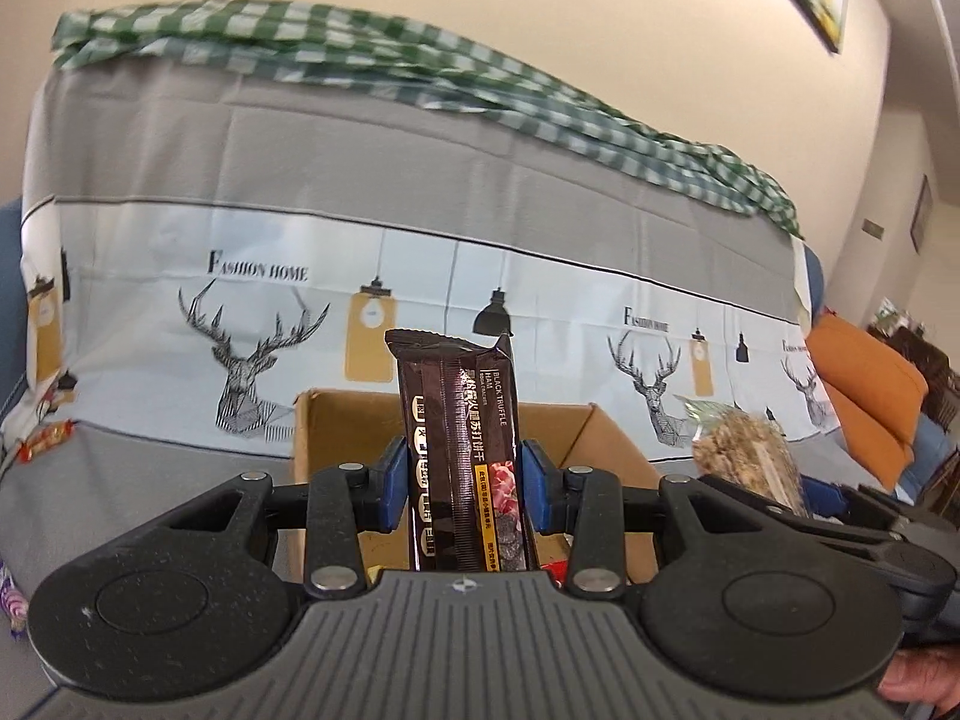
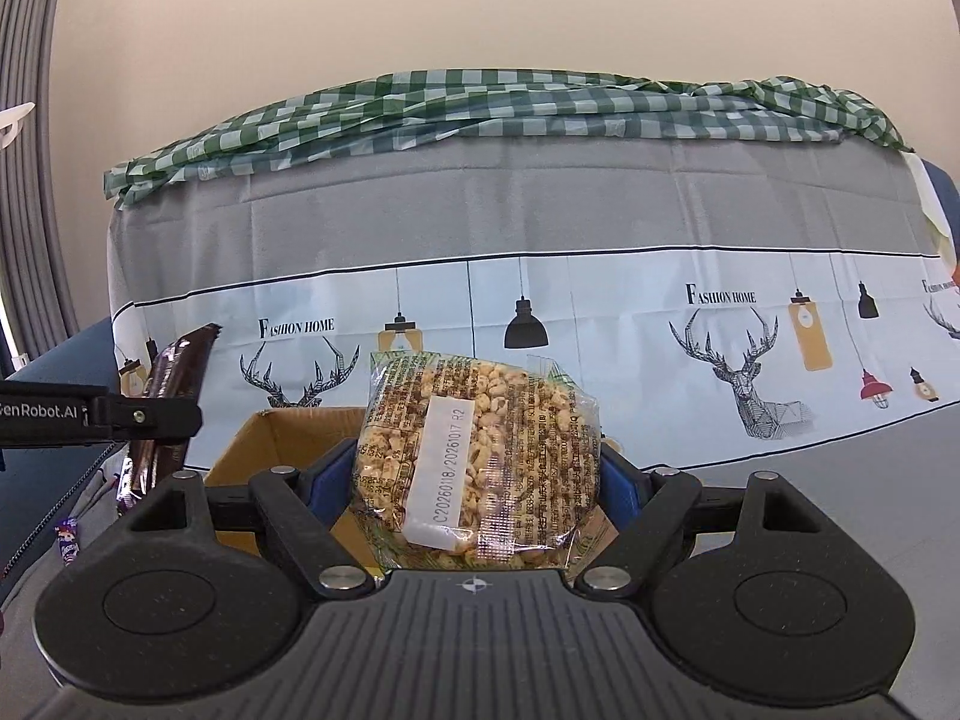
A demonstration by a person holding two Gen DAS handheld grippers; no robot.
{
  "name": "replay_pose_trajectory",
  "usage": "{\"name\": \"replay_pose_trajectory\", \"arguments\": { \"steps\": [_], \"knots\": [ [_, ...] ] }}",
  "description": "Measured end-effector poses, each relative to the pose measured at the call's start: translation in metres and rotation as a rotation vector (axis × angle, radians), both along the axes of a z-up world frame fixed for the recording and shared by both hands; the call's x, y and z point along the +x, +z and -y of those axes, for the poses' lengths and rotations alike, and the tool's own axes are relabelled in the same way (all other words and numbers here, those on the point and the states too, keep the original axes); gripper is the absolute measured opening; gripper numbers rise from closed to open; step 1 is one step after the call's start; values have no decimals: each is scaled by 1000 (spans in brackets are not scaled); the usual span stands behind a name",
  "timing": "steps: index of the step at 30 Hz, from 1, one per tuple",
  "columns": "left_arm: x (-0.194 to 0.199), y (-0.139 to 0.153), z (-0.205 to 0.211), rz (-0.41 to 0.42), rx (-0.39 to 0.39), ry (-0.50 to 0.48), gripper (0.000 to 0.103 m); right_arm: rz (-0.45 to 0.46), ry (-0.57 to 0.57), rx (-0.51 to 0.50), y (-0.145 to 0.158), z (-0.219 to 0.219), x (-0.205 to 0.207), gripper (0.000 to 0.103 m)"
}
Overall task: Organize snacks
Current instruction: 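Lift and carry the peanut pack and chocolate bar over the box with both tools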
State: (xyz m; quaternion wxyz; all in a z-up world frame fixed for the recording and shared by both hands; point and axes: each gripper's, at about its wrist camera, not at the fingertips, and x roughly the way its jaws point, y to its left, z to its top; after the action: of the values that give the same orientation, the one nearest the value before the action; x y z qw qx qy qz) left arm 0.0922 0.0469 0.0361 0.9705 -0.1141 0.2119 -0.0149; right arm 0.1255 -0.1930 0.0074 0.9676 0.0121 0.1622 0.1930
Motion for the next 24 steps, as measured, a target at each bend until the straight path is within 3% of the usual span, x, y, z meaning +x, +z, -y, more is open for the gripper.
{"name": "replay_pose_trajectory", "arguments": {
  "steps": [4,24],
  "knots": [
    [-5,1,3,32,18,-14,42,4,-8,-1,0,-1,-1,82],
    [-4,-2,13,43,86,-57,42,17,-12,-28,-3,-2,-2,82]
  ]
}}
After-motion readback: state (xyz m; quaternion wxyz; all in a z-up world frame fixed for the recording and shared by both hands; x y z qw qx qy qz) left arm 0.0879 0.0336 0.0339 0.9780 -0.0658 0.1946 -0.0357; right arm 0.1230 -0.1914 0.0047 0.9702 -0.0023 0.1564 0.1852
